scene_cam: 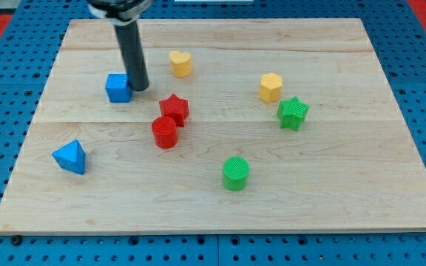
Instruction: Place the blue cube on top left to blue triangle
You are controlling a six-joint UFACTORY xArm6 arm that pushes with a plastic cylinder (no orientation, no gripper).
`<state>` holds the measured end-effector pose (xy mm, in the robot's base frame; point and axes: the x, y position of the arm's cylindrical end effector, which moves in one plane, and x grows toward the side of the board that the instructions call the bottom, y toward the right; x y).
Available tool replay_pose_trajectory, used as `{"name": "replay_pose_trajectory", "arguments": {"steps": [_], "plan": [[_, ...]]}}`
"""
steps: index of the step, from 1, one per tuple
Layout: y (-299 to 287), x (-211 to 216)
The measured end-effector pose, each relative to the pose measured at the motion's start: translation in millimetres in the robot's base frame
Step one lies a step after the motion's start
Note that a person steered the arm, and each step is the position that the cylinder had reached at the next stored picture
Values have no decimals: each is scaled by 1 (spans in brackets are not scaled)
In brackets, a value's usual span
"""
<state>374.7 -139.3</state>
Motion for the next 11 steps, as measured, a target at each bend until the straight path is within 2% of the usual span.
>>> {"name": "replay_pose_trajectory", "arguments": {"steps": [1,2,4,5,6,8,11], "plan": [[-4,-20],[-50,-13],[-51,55],[-50,22],[-80,19],[-81,70],[-74,106]]}}
